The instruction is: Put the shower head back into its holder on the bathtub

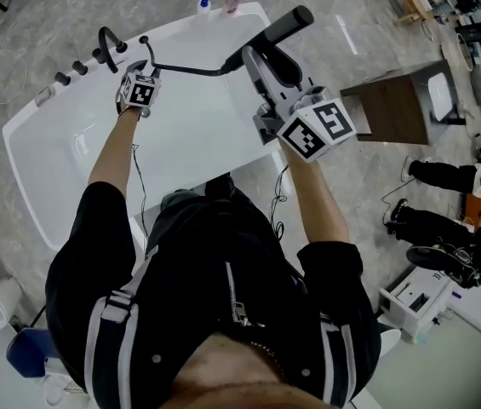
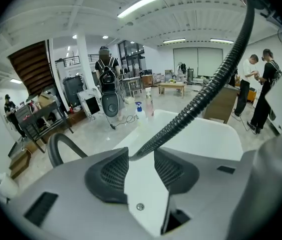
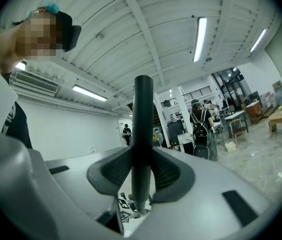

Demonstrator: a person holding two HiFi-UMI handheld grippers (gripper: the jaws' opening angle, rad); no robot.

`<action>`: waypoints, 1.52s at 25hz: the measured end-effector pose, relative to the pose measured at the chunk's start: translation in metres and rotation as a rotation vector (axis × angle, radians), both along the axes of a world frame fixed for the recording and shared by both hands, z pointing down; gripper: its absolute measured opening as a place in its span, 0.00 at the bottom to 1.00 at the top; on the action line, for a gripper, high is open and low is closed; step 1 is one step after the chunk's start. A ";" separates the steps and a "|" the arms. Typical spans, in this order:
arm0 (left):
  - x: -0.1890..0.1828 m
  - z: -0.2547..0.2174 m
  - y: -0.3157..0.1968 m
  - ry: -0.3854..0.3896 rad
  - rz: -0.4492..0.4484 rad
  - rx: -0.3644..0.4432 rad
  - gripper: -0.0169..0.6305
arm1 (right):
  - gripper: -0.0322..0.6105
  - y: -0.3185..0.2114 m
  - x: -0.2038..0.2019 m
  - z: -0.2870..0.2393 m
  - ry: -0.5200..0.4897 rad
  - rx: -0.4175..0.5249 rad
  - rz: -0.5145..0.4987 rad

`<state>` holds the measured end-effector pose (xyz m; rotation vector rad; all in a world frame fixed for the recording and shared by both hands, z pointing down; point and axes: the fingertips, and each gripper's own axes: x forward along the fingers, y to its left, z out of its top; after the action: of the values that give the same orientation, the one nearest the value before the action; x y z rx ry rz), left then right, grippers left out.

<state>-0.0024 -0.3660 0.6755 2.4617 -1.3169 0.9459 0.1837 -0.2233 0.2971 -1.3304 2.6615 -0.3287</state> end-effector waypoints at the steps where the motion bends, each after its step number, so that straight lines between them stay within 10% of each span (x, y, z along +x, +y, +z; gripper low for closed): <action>1: -0.002 0.000 0.002 0.001 -0.007 0.001 0.27 | 0.25 0.000 -0.003 -0.001 -0.001 0.002 -0.007; 38: -0.047 -0.123 0.158 0.113 -0.396 0.232 0.10 | 0.25 -0.082 -0.027 -0.014 0.046 0.128 -0.211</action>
<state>-0.0489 -0.2078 0.5530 2.2347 -1.8681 0.5776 0.1571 -0.3057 0.2830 -1.0354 2.8140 -0.1495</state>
